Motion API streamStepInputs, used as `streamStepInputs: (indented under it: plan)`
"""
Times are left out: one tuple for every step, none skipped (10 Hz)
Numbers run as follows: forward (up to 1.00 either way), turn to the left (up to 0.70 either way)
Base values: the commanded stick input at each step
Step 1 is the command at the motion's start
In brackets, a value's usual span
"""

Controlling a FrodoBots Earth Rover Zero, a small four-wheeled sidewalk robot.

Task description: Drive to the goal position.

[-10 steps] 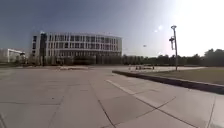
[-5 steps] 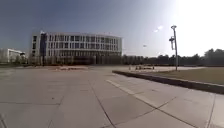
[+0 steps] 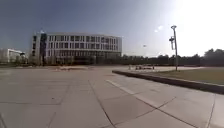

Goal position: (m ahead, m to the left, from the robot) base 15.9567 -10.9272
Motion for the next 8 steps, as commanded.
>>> streamStepInputs:
  plan:
    - [0.06,0.00]
    - [0.06,0.00]
    - [0.06,0.00]
    - [0.06,0.00]
    - [0.06,0.00]
    - [0.06,0.00]
    - [0.06,0.00]
    - [0.06,0.00]
